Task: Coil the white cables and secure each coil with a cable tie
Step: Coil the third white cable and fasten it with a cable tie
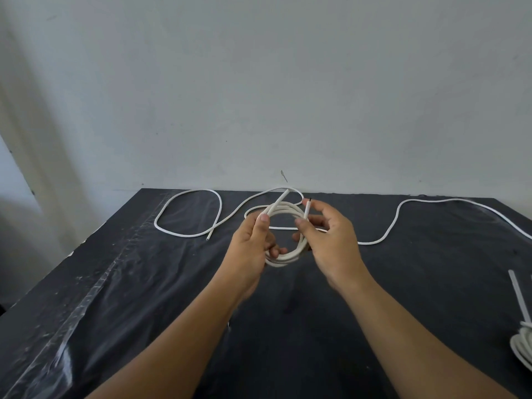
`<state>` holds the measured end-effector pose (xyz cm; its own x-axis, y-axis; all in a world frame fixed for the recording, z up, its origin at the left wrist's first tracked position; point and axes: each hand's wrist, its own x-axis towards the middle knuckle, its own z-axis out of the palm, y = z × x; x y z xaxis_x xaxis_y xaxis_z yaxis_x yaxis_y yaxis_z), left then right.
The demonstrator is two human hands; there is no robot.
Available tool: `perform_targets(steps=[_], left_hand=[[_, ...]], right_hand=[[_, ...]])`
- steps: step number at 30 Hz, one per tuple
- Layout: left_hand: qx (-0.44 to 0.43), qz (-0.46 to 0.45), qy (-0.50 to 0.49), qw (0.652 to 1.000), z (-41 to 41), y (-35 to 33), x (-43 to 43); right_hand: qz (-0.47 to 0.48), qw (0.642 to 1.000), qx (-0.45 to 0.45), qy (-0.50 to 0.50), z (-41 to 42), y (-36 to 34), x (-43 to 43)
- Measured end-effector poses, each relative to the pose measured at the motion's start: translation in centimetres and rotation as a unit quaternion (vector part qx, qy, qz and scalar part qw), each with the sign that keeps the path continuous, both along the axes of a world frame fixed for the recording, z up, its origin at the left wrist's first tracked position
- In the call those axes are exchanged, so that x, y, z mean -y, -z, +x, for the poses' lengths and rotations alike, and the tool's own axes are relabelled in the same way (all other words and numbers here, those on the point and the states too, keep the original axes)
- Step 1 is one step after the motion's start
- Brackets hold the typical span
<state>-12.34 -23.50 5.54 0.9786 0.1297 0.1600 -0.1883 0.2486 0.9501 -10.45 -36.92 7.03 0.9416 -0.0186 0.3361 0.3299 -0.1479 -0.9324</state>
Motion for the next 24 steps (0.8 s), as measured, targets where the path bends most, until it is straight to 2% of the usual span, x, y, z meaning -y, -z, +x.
perform_targets(steps=[4,7,12,17,24], left_hand=[[0.016,0.047,0.020,0.999,-0.4,0.5,-0.4],[0.033,0.141,0.001,0.989,-0.4,0.6,-0.8],[-0.009,0.280,-0.028,0.959,0.0,0.0,-0.8],[0.027,0.389,-0.015,0.921,-0.2,-0.2,-0.1],[0.038,0.437,0.004,0.899,0.2,0.4,1.0]], right_hand=[[-0.079,0.997,0.010,-0.002,-0.1,-0.1,0.6],[-0.153,0.986,0.058,0.012,-0.2,0.0,0.8],[-0.272,0.953,0.130,0.003,0.2,0.9,0.9],[-0.211,0.971,0.115,0.009,-0.3,0.3,1.8],[-0.264,0.952,0.153,-0.007,-0.5,0.8,3.8]])
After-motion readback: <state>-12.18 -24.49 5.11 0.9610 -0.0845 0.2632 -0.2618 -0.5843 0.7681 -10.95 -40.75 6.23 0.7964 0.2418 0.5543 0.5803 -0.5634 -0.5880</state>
